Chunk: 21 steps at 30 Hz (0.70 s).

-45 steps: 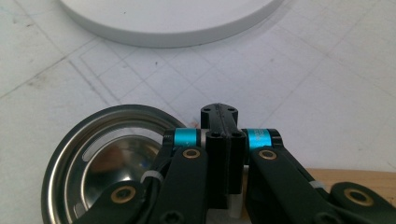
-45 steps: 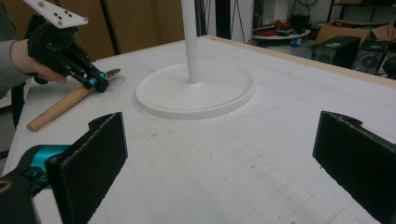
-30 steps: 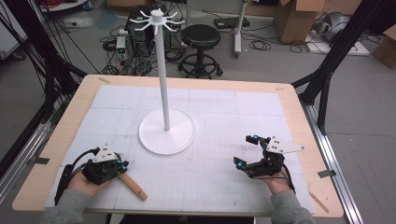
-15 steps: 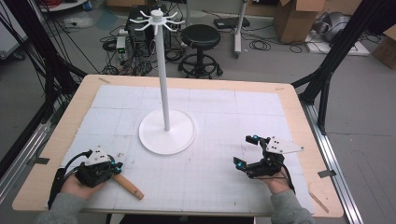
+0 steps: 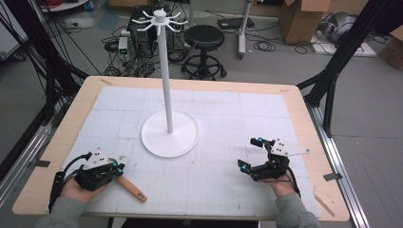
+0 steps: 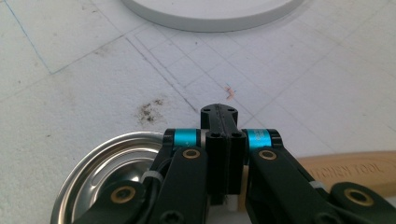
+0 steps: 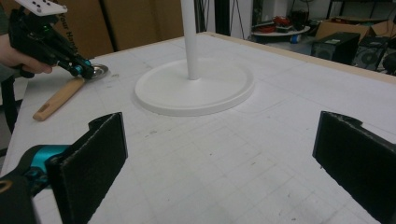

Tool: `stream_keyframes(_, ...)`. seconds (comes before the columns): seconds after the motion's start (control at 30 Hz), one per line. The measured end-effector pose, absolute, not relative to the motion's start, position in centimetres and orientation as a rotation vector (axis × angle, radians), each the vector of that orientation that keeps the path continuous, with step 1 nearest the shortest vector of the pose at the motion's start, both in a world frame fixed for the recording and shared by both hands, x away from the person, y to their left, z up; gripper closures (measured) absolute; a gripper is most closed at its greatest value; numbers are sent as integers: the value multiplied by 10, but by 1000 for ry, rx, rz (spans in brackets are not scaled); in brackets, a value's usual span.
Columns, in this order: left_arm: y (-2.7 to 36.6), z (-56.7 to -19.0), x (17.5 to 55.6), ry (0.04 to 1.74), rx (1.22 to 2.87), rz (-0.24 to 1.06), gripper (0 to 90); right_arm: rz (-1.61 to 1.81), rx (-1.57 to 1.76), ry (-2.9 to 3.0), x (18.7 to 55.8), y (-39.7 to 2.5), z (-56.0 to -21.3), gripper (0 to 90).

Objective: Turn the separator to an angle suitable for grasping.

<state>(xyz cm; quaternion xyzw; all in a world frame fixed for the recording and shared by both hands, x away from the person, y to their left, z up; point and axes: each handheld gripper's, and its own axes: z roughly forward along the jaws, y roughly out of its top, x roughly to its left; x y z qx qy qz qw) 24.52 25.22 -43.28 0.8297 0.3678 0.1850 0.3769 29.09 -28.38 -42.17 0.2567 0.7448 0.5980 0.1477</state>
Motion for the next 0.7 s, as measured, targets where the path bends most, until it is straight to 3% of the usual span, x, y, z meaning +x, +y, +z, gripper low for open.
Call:
stream_keyframes(0.23,256,-427,223,924,2080,504,898,1728,742,2126,291,-285,-421,22)
stream_keyframes(0.7,253,-429,205,900,2085,440,898,1727,746,2125,292,-285,-421,22)
